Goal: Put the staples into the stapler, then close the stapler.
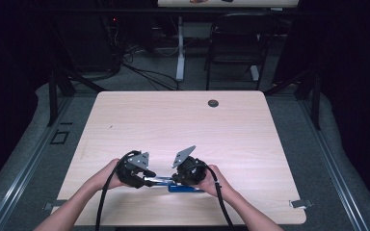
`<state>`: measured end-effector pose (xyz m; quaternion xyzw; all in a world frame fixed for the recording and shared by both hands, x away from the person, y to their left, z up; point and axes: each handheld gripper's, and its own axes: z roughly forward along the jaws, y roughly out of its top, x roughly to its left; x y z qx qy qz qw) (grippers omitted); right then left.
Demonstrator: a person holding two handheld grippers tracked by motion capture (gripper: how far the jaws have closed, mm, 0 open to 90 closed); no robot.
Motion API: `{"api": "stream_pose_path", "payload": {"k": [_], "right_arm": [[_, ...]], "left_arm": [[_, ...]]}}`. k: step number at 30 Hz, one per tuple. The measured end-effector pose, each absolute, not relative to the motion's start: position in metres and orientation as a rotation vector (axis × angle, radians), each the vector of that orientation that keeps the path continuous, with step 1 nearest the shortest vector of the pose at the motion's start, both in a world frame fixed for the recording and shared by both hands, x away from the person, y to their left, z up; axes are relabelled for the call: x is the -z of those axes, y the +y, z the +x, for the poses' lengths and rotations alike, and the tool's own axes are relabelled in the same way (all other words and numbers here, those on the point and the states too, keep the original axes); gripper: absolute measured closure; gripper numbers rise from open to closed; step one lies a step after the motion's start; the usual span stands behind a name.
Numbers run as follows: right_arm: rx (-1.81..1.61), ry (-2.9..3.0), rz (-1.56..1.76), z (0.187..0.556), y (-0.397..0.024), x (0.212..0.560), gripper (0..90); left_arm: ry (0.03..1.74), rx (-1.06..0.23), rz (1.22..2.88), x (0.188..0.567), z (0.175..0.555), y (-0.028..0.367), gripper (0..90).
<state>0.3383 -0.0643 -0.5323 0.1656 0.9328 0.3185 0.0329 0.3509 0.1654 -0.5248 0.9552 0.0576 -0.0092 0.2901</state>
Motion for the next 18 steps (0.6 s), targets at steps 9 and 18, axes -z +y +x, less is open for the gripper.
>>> {"api": "stream_pose_path", "payload": {"k": [9,18], "right_arm": [[-0.979,2.873,0.504,0.3373,-0.0614,0.5336,85.6],[-0.986,2.869,0.497,0.3373,-0.0589,0.5334,85.0]], "left_arm": [[0.148,0.045,2.54,0.522,0.3513,0.166,64.3],[0.16,0.01,2.513,0.5191,0.3494,0.1689,64.0]]}}
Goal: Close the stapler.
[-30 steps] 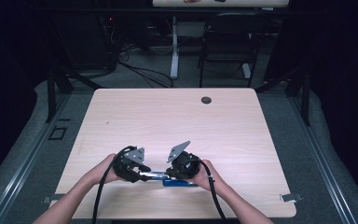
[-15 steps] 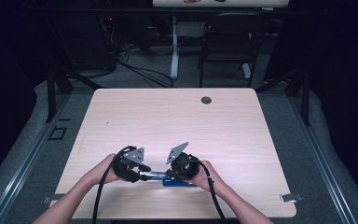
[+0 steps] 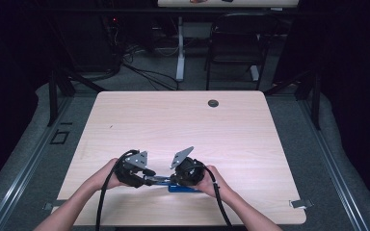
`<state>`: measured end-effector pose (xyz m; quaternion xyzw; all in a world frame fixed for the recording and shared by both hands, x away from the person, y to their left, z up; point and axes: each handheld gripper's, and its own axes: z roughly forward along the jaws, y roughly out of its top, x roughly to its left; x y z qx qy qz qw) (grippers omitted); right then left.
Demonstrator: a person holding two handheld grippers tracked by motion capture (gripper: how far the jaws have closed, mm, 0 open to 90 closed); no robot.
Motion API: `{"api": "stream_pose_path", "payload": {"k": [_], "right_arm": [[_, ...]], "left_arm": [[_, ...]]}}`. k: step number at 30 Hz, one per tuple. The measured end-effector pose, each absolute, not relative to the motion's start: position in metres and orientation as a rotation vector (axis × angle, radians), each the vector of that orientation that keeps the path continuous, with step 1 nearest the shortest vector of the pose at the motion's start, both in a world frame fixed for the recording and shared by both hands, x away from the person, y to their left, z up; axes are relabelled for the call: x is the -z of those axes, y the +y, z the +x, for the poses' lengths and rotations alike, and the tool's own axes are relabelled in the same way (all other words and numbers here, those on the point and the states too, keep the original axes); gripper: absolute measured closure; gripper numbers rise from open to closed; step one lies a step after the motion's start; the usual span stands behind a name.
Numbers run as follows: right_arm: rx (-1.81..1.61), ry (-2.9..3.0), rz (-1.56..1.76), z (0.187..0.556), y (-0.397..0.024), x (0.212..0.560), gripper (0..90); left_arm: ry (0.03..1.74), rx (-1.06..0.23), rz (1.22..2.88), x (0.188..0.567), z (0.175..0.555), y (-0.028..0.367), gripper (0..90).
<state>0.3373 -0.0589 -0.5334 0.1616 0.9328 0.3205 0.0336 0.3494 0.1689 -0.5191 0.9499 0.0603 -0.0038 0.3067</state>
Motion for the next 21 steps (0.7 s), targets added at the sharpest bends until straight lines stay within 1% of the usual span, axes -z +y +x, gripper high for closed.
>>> {"api": "stream_pose_path", "payload": {"k": [1,5,21], "right_arm": [[-0.988,2.869,0.494,0.338,-0.058,0.534,84.9],[-1.008,2.867,0.497,0.338,-0.057,0.535,84.1],[-1.024,2.844,0.472,0.336,-0.058,0.53,85.2]], "left_arm": [[0.157,0.028,2.519,0.517,0.35,0.169,63.9],[0.155,-0.01,2.497,0.513,0.347,0.168,64.0],[0.165,-0.021,2.481,0.501,0.345,0.171,62.4]]}}
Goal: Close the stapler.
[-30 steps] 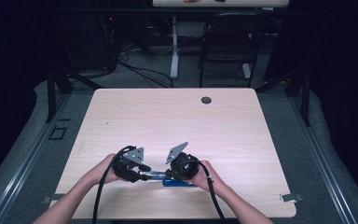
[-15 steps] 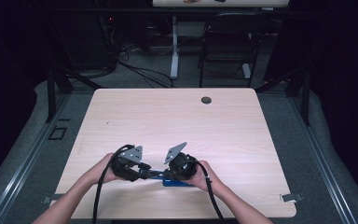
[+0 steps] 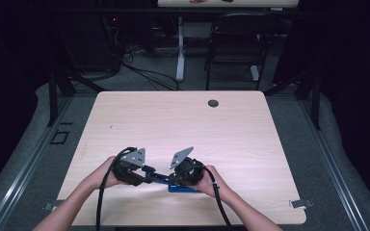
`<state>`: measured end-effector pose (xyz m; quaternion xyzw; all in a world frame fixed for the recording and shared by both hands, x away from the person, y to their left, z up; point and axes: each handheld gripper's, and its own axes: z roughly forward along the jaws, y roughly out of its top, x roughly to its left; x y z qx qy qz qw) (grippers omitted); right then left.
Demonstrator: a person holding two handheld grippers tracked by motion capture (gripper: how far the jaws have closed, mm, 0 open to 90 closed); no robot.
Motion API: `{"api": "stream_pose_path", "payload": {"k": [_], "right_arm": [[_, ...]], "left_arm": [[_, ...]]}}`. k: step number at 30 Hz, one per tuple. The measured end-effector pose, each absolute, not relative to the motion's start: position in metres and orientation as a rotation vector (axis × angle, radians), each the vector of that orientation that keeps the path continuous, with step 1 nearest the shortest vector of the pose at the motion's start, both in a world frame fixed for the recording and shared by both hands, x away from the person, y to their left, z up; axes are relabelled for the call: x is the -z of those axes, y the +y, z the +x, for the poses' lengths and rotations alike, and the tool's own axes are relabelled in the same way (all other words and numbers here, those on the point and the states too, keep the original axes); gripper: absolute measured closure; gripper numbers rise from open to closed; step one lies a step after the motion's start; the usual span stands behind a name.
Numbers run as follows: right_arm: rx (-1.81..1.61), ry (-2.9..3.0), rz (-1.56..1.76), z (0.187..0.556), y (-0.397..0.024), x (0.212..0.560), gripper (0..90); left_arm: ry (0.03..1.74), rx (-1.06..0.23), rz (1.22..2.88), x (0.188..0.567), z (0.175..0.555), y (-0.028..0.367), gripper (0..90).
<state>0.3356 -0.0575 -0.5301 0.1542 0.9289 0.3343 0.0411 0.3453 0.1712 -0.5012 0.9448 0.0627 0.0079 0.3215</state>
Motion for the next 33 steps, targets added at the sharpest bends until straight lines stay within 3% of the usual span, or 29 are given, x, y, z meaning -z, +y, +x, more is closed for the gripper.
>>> {"api": "stream_pose_path", "payload": {"k": [33], "right_arm": [[-1.029,2.843,0.446,0.334,-0.067,0.517,87.2]], "left_arm": [[0.162,-0.061,2.366,0.498,0.339,0.158,65.5]]}}
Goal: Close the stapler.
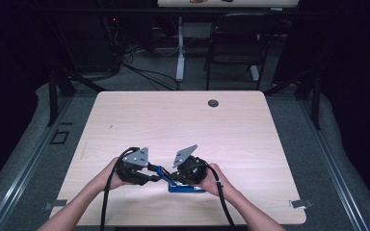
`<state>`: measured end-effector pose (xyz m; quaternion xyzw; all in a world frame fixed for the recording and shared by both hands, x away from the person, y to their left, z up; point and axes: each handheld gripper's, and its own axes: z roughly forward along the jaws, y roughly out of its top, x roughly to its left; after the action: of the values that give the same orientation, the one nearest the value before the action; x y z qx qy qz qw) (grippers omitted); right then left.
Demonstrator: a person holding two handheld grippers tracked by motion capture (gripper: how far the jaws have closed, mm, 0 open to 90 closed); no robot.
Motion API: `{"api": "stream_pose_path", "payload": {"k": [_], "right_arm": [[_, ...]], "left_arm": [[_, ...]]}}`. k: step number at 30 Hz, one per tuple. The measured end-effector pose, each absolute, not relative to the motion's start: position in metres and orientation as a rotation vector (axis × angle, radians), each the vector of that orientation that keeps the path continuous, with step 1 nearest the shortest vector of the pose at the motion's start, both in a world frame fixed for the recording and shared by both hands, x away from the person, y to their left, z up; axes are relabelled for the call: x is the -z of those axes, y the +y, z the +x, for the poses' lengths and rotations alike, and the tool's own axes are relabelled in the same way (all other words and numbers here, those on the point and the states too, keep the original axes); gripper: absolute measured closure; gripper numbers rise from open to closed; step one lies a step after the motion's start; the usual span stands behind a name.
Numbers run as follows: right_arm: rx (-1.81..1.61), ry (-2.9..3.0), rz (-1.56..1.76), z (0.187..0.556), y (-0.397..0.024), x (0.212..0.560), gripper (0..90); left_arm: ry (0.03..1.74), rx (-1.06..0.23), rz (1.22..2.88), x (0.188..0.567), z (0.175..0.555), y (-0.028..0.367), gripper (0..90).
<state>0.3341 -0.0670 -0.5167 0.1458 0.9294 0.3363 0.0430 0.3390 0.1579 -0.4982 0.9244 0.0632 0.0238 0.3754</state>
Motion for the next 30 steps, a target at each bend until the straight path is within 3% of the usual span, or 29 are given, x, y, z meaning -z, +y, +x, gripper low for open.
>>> {"api": "stream_pose_path", "payload": {"k": [6,9,30], "right_arm": [[-1.032,2.839,0.459,0.334,-0.071,0.515,86.8],[-1.007,2.834,0.48,0.335,-0.077,0.512,86.4],[-1.022,2.839,0.502,0.333,-0.089,0.504,85.5]], "left_arm": [[0.163,-0.068,2.352,0.5,0.339,0.153,65.8],[0.172,-0.076,2.357,0.502,0.338,0.151,70.2],[0.233,-0.05,2.343,0.522,0.337,0.13,66.3]]}}
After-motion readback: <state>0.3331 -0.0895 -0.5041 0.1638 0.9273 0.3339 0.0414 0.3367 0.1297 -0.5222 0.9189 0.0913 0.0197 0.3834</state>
